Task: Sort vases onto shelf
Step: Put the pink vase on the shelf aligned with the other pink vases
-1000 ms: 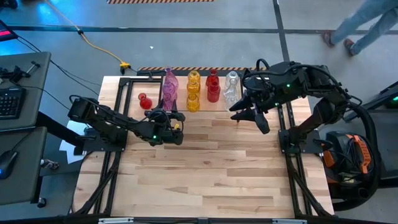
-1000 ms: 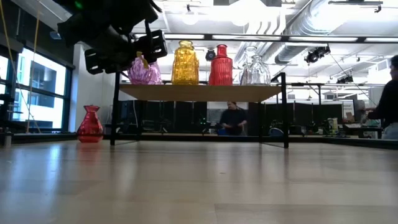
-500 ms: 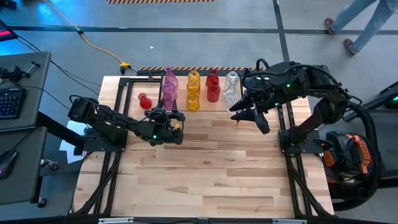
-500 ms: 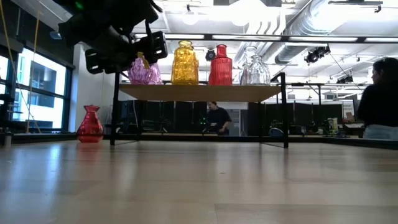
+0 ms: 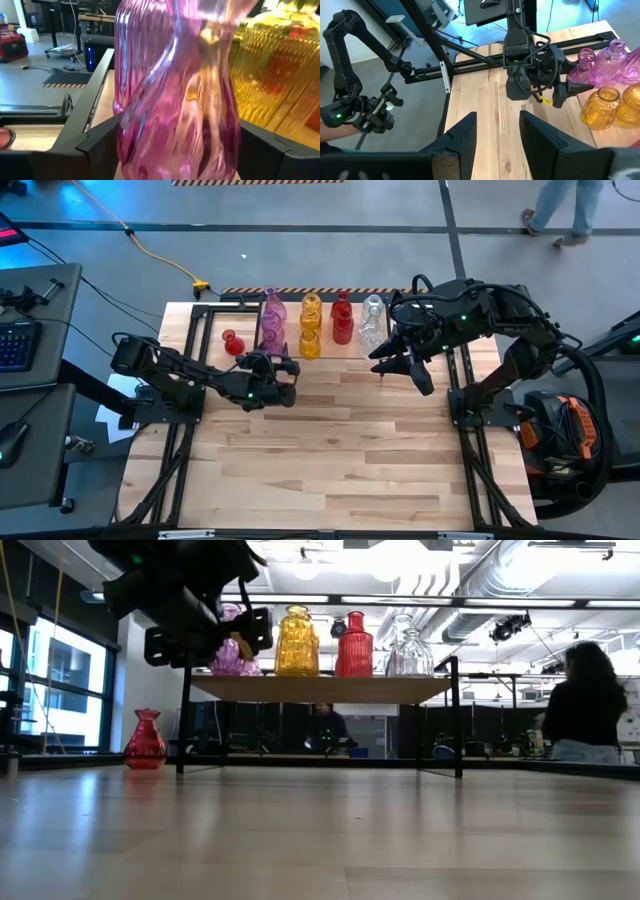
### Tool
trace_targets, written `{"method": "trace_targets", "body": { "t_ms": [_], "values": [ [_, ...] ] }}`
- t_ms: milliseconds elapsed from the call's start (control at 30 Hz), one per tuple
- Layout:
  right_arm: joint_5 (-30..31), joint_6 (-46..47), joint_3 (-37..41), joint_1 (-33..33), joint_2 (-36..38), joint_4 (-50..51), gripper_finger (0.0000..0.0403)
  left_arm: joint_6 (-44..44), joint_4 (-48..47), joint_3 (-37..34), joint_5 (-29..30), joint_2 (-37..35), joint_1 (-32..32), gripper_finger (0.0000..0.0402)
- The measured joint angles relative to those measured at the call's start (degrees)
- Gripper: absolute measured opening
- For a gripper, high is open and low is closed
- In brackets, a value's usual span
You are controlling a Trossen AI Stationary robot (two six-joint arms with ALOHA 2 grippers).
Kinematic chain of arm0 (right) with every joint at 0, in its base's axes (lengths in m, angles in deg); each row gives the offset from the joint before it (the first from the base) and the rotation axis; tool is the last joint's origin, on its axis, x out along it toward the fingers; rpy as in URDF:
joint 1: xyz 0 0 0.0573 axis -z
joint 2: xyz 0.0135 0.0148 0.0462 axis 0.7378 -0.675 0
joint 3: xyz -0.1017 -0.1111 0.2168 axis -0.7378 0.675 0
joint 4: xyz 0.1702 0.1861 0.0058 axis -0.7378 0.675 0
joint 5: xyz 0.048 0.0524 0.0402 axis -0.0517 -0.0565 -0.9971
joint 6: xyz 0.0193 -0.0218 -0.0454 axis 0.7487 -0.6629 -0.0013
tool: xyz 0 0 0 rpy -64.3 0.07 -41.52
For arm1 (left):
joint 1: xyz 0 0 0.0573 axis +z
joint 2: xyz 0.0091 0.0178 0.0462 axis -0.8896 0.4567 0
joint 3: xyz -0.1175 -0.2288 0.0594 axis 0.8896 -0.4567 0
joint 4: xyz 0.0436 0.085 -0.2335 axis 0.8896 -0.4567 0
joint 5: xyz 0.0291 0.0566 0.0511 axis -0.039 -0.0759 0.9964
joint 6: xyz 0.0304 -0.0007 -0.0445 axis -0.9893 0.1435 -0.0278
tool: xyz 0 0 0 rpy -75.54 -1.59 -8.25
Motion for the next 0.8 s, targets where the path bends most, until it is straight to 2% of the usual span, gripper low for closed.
{"method": "trace_targets", "body": {
  "t_ms": [267, 633, 800],
  "values": [
    [-0.02, 0.01, -0.01, 0.00, 0.00, 0.00, 0.0130, -1.62, 1.40, 0.07, 0.44, -0.09, 0.05, 0.0307],
    [-0.04, -0.17, 0.00, 0.00, 0.02, 0.92, 0.0130, -2.31, 1.60, 0.18, -3.13, -0.44, 1.11, 0.0308],
    [-0.04, 0.04, 0.00, 0.00, 0.02, 0.94, 0.0130, -2.52, 1.74, 0.24, -2.92, -1.64, 1.77, 0.0308]
  ]
}}
